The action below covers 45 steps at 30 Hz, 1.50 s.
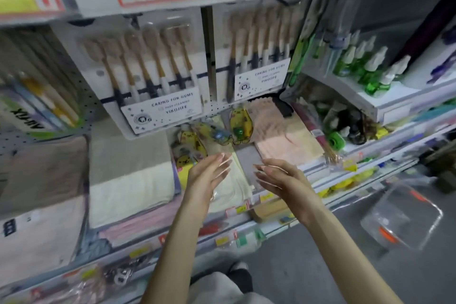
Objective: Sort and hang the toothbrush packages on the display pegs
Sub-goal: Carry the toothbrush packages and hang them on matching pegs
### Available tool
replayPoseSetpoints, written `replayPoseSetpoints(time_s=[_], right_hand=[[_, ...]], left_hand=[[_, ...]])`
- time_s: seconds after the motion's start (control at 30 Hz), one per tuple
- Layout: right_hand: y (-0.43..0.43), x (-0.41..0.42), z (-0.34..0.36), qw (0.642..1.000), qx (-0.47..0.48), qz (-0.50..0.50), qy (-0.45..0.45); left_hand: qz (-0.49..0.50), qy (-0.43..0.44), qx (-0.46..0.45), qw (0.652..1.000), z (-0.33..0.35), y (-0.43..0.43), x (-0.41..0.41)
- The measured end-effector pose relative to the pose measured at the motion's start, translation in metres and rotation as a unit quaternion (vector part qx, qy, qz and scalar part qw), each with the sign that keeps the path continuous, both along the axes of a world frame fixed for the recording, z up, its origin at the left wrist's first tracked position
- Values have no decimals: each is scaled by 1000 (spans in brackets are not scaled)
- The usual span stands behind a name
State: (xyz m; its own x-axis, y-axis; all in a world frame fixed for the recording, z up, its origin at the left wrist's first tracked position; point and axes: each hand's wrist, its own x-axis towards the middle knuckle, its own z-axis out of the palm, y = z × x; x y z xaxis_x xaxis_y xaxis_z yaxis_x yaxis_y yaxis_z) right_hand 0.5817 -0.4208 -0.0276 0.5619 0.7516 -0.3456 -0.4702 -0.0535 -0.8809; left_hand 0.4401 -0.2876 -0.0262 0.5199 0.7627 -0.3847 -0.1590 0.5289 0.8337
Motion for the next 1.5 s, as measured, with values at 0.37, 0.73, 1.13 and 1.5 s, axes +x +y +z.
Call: replayPoseSetpoints(time_s=[0.37, 0.73, 1.13, 1.5], right_hand=[[80, 95, -22, 999, -13, 12, -34], [118, 178, -79, 990, -108, 90, -19], [143, 197, -98, 982, -89, 160, 35], [150, 195, -115, 979, -66, 147, 124]], left_hand=[[23, 4, -15, 1000, -30, 70, 75], [173, 82, 10, 981, -85, 109, 101], [205, 71, -6, 976, -106, 90, 120], [235, -39, -69, 969, -111, 94, 111]])
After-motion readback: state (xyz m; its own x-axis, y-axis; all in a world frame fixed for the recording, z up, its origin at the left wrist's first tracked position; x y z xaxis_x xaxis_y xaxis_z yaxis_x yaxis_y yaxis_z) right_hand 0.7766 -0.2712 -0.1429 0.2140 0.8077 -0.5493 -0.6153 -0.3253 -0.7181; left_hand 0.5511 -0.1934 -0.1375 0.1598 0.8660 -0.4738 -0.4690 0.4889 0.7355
